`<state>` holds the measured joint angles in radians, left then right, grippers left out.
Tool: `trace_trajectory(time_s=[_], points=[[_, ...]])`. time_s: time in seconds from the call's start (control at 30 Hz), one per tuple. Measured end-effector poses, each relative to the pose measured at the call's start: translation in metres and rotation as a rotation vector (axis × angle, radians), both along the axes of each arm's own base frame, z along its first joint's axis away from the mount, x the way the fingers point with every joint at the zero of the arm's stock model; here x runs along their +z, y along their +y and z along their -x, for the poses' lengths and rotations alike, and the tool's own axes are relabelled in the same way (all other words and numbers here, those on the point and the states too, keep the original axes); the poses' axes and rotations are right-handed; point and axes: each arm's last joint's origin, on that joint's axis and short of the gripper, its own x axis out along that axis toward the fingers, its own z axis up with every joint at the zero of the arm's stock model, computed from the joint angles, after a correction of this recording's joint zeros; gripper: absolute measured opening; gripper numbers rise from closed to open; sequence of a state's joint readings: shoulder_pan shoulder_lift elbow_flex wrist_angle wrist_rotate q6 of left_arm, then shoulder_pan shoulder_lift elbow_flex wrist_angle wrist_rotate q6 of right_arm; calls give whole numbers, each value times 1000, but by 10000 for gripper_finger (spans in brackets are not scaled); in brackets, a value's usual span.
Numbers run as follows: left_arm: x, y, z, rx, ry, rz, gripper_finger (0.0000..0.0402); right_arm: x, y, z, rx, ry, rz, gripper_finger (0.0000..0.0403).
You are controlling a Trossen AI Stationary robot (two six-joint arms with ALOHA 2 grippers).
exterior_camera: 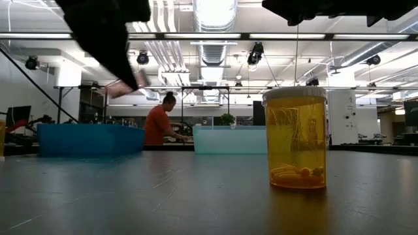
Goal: Pick and place medicine bottles into bin by pill shape (circle, oval)
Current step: Put the pink tablet bottle into the light blue bin
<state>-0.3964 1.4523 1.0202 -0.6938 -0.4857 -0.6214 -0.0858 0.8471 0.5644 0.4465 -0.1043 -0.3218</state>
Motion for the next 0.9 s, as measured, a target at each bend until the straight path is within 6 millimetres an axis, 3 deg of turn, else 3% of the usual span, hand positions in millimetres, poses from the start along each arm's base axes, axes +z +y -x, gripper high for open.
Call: trace_trajectory(time_s=[0.2,0.4,0.63,0.9], points=[[11,6,-9,-214,-101,-189,61,0,0,0,1,-1,-22,224],[-3,10,-11,-343,-168,-313,61,-3,0,-3,4,17,-93,224],[-6,27,-6,-393,-275,-429,61,-28,2,-27,19,114,-221,224],[17,49,12,-354,-386,-487,61,-47,2,-57,38,34,-247,224]])
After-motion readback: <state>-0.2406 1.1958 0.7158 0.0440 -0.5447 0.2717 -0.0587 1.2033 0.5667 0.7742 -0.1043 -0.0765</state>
